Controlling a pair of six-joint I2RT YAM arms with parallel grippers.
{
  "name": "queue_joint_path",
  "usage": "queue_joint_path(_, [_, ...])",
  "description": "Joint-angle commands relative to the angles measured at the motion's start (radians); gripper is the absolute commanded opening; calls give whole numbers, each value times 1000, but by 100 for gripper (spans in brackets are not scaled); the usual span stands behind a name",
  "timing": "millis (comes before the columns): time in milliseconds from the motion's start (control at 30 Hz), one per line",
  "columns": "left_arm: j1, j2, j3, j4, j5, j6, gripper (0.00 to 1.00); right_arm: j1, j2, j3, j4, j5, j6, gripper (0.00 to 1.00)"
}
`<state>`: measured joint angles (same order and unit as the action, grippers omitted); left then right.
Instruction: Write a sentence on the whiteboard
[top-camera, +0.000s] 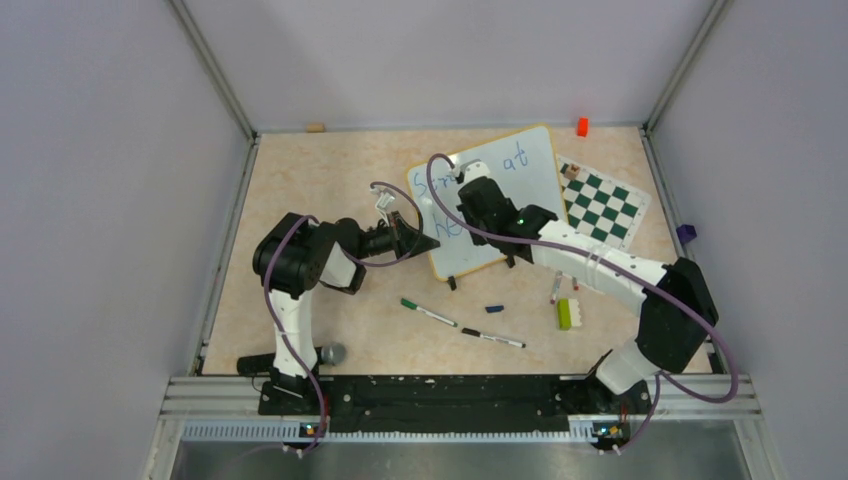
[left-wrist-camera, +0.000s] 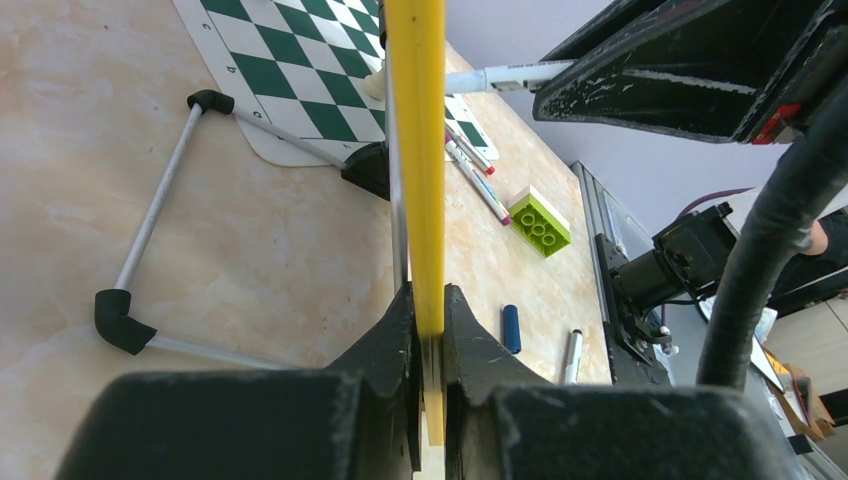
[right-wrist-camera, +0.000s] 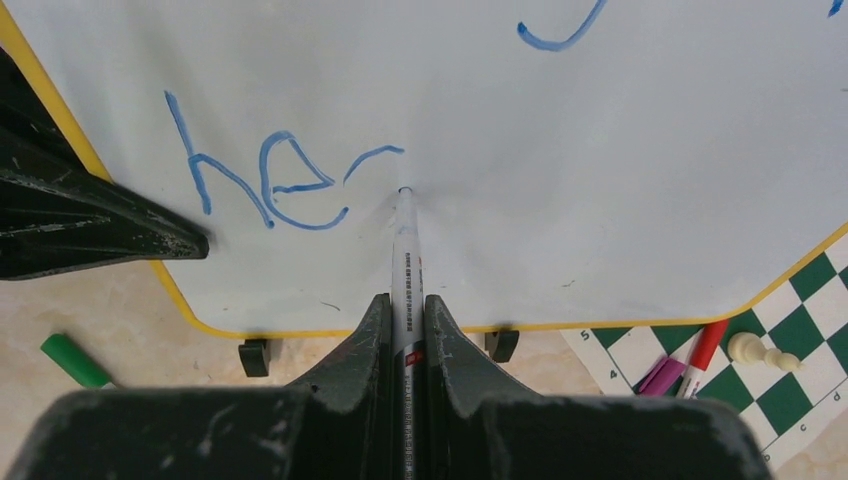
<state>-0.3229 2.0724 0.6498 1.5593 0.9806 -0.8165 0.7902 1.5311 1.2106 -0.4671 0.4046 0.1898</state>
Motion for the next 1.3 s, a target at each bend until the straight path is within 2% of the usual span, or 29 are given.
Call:
queue_joint_path(0, [-38,-11,-2,61,94,72,0,-21,26,76,50,31,-13,0])
queue_joint_path(367, [-37,-10,-3,61,95,71,0,-25,25,85,51,1,-16,0])
queue_joint_path(700, [-36,-12,-5,61,94,72,0,-25,-22,4,20,-12,4,0])
queue_joint_path(1067, [-37,-12,-5,61,93,72,0,-25,-49,-23,-16,32,8,0])
queue_joint_path(1267, [-37,-12,-5,61,94,72,0,-26,-112,-16,8,-28,3,0])
